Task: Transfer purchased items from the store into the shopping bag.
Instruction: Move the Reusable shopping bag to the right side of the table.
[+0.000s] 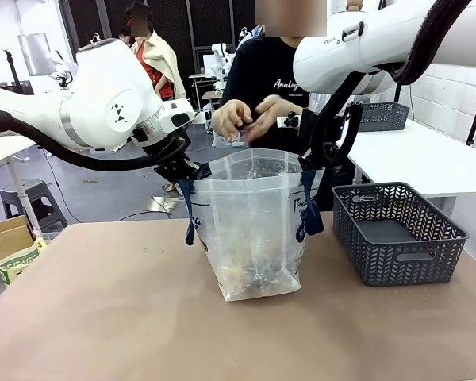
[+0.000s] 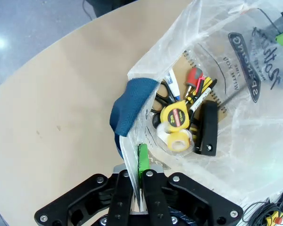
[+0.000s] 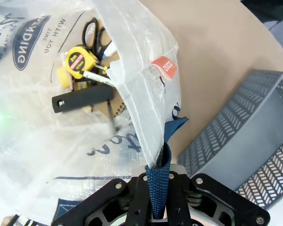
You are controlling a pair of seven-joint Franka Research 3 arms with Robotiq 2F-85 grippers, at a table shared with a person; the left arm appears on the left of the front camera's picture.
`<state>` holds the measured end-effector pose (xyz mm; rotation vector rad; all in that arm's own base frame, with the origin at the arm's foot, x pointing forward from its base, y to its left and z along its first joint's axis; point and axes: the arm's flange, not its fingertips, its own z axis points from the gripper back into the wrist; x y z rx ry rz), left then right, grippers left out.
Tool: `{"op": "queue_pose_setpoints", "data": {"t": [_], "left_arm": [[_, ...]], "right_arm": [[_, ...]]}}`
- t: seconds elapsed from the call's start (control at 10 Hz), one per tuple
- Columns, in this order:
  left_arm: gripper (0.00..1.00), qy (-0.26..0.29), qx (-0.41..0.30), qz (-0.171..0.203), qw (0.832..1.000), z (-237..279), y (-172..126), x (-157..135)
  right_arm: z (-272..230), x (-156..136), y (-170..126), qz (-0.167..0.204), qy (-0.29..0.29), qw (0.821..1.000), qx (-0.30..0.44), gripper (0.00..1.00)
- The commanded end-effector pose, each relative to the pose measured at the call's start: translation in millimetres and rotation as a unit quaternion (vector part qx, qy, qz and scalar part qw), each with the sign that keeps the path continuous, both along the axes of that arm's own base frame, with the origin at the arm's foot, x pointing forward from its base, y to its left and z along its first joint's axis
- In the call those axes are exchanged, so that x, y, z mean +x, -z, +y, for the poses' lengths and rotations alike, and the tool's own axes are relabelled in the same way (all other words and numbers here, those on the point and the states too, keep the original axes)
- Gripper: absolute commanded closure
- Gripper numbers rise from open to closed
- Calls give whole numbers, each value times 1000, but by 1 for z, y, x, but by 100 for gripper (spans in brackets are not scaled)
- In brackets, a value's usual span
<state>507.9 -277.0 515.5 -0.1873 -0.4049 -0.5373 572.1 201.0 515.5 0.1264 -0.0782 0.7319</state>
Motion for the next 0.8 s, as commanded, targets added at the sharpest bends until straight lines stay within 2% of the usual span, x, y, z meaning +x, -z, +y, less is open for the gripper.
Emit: {"op": "queue_pose_setpoints", "data": {"t": [0.0,0.7], "left_arm": [[100,-4,2,-1,1000,1,0,1],[100,-4,2,-1,1000,1,0,1]], "right_arm": [[-1,0,0,0,2,1000,0,100],[-1,0,0,0,2,1000,0,100]]}}
